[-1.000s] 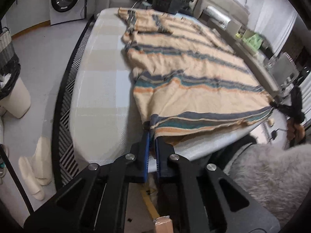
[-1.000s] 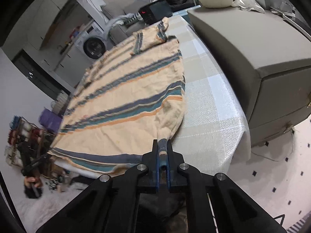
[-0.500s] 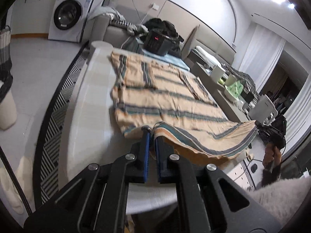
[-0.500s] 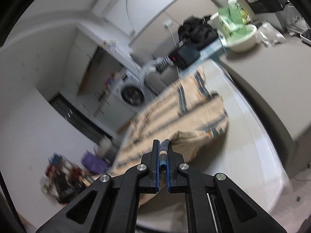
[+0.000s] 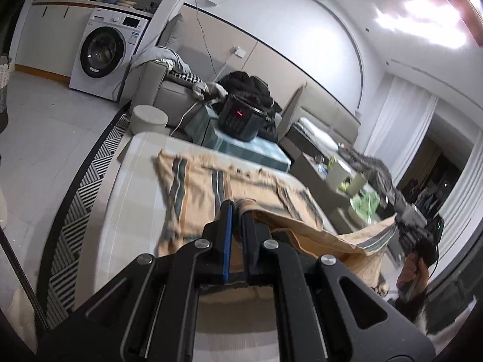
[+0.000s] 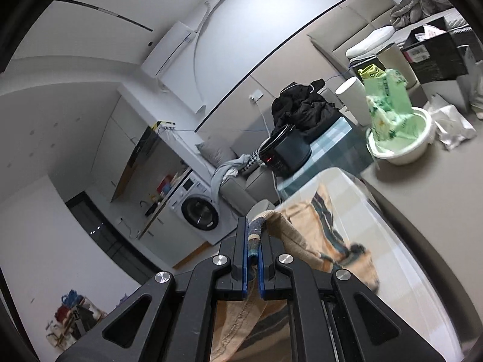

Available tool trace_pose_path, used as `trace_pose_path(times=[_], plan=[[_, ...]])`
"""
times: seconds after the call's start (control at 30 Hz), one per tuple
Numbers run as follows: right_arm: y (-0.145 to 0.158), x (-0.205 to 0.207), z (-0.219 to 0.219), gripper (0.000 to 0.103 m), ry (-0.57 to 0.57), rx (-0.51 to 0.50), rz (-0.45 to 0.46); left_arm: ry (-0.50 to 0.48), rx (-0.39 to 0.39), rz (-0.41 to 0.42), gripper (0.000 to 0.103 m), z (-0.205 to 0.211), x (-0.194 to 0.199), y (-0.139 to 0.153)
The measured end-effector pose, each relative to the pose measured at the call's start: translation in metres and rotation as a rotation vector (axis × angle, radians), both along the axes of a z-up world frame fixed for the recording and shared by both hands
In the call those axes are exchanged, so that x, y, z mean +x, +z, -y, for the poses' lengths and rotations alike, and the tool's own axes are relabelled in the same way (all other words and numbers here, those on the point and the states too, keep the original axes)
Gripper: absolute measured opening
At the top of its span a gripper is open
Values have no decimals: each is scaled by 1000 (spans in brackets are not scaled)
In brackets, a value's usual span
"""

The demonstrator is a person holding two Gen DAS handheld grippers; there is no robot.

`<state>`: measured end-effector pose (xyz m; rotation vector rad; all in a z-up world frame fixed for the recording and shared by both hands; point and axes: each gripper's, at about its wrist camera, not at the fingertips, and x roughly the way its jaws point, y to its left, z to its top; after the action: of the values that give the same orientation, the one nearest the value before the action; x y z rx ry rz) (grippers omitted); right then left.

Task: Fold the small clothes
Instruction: 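Lift the hem with both tools and fold it toward the collar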

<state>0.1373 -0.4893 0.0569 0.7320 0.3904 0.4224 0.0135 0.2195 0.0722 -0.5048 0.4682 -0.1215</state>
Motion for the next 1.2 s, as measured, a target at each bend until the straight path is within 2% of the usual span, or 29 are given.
trace_pose_path(times=[0.2, 0.6, 0.77, 0.93, 1.0, 1.07, 1.1, 1.17, 1.2], plan=[[1, 58, -15, 5, -51, 4, -18, 26, -20, -21, 3, -30, 81, -4], [-14, 201, -46, 5, -103, -4, -66, 66, -60, -80, 3, -77, 245, -33], [-31, 267, -59, 5, -105, -23, -108, 102, -61, -133, 3, -98, 325, -63], [-67, 332, -75, 5, -106, -94, -226, 156, -33, -245, 4, -117, 399, -113], [-83, 354, -79, 7, -104, -118, -284, 165, -8, -303, 5, -121, 427, -134], [-99, 374, -80, 17, -100, -151, -353, 178, 7, -353, 10, -126, 450, -152], [-103, 380, -79, 21, -111, -169, -380, 191, 10, -365, 18, -130, 454, -158], [-107, 380, -75, 38, -113, -180, -391, 221, 12, -390, 29, -136, 461, -168], [-105, 376, -73, 41, -116, -188, -384, 230, 12, -392, 34, -139, 462, -170]])
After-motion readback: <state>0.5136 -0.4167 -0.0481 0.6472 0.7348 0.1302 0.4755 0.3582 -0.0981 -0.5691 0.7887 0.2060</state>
